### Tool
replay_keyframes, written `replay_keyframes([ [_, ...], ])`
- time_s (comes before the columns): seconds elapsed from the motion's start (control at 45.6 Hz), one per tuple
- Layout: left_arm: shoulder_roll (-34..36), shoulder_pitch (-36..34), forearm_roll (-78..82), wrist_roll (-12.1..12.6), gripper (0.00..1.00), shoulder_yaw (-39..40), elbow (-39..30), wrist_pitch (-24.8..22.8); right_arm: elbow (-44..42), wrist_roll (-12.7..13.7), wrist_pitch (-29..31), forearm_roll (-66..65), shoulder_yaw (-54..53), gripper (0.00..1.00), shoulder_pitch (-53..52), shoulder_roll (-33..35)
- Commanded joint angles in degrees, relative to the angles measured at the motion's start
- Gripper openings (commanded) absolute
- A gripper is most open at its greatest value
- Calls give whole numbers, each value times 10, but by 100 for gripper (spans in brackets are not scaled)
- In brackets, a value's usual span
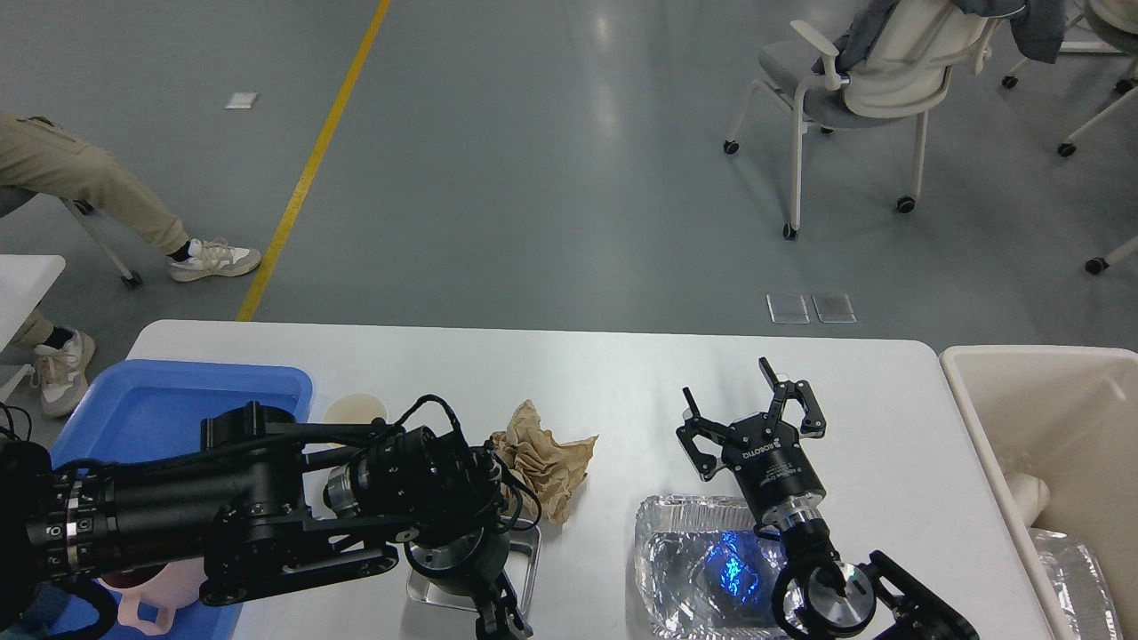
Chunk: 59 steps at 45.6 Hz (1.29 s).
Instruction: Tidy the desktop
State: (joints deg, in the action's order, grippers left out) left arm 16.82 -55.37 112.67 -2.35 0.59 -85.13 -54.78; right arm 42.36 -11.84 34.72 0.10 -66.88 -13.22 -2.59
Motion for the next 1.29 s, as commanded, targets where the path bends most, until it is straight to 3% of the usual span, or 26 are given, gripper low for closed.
replay_keyframes([
  [0.0,0,0,0,-3,97,-33,24,29,0,1,0,0,0,100,0,1],
  [0.154,0,0,0,-8,97,-63,57,63,0,0,1,0,0,100,2,3],
  [0.395,1,0,7,-30,97,-68,69,77,0,0,2,1,0,100,2,2],
  [0.57,0,0,44,-63,97,-74,95,95,0,0,4,1,-1,100,5,3],
  [1.009,0,-2,53,-79,95,-110,122,136,0,0,8,1,-1,100,6,3],
  [1.272,5,-5,105,-162,80,-126,124,175,-2,1,9,1,-1,100,6,5],
])
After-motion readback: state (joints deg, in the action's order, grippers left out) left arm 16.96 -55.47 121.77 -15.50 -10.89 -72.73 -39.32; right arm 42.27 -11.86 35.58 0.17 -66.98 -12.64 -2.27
